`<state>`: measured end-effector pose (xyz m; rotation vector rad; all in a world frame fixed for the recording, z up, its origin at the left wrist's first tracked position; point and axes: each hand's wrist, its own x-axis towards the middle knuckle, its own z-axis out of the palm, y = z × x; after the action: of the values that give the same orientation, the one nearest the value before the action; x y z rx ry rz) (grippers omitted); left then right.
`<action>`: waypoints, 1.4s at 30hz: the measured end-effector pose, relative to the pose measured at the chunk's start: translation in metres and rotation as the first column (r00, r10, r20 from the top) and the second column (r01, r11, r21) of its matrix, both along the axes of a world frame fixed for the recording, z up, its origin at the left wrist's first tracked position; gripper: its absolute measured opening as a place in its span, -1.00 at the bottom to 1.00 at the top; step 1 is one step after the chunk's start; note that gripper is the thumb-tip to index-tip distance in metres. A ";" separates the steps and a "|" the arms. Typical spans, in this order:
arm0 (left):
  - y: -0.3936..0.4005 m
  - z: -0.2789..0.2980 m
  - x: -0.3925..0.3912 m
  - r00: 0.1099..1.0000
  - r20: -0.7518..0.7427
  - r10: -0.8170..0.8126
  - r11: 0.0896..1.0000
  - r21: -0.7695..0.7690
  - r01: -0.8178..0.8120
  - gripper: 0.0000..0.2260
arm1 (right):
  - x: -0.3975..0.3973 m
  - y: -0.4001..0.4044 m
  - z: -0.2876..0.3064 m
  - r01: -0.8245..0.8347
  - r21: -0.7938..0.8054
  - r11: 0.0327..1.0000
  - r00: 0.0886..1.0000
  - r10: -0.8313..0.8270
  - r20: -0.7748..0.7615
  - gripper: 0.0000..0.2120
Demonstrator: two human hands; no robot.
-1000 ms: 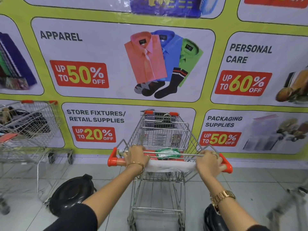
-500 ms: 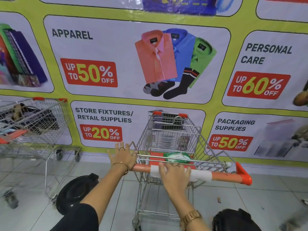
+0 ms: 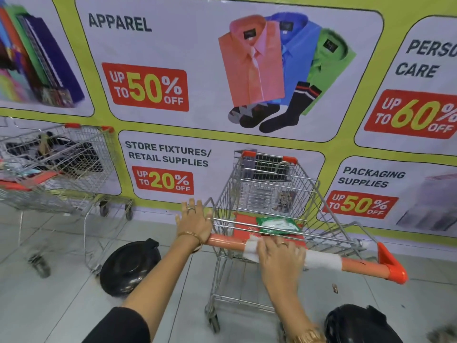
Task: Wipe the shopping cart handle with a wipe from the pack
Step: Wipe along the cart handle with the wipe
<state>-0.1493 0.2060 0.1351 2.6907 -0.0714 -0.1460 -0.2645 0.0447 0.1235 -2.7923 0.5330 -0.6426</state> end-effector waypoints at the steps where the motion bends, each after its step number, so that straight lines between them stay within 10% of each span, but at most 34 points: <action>1: 0.000 -0.001 0.000 1.000 0.004 -0.008 1.000 -0.004 0.008 -0.49 | 0.005 0.015 0.003 -0.031 -0.003 1.000 0.999 0.031 -0.015 -0.63; 7: 0.002 -0.004 0.000 0.999 0.033 -0.010 1.000 0.022 0.009 -0.48 | 0.013 0.045 0.009 -0.125 -0.069 0.990 0.986 0.116 -0.118 -0.86; 29: -0.018 0.007 -0.023 0.995 -0.064 0.080 0.996 0.044 -0.077 -0.47 | -0.013 -0.023 -0.001 0.048 0.057 0.997 0.998 -0.046 -0.034 -0.41; 33: -0.023 0.005 -0.023 0.993 -0.046 0.110 0.990 0.091 -0.105 -0.46 | 0.002 0.026 0.005 -0.038 0.057 0.998 0.990 0.045 -0.132 -0.64; 36: -0.020 0.003 -0.022 0.988 -0.030 0.149 0.985 0.096 -0.146 -0.46 | 0.000 0.032 0.002 -0.149 -0.089 0.985 0.987 0.143 -0.074 -0.78; 42: -0.020 0.003 -0.024 0.988 -0.017 0.154 0.983 0.103 -0.152 -0.46 | -0.028 -0.034 -0.015 -0.166 -0.263 0.950 0.985 0.145 -0.097 -0.45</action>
<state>-0.1730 0.1863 0.1383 2.7818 0.1544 -0.1387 -0.2925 0.0109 0.1090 -3.0862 0.2479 -0.6175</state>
